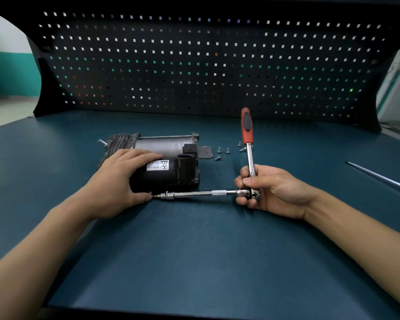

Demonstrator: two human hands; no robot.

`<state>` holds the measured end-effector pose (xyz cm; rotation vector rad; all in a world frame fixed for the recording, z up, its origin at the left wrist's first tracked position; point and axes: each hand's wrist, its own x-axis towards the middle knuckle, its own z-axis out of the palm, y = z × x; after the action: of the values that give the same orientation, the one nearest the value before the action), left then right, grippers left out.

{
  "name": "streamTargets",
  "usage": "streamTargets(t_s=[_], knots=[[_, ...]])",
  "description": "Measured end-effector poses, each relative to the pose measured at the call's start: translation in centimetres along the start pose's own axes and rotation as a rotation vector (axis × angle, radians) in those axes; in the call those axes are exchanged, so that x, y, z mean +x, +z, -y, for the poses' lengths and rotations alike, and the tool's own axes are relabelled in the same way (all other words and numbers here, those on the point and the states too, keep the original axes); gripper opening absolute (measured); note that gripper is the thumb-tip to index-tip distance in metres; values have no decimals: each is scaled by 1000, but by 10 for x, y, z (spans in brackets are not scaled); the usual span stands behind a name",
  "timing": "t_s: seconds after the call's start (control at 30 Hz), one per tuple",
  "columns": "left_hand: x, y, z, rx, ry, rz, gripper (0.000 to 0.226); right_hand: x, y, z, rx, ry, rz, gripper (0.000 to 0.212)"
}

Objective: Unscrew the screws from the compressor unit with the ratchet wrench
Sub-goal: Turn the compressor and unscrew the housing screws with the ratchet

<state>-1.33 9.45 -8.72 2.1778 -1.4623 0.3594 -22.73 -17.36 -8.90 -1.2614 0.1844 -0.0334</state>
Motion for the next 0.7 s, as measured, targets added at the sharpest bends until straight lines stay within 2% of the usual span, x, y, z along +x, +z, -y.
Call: streamTargets(t_s=[0.7], knots=[[0,3,-1,35,3,-31,83,3,-1,-2,28,-9,-2,17]])
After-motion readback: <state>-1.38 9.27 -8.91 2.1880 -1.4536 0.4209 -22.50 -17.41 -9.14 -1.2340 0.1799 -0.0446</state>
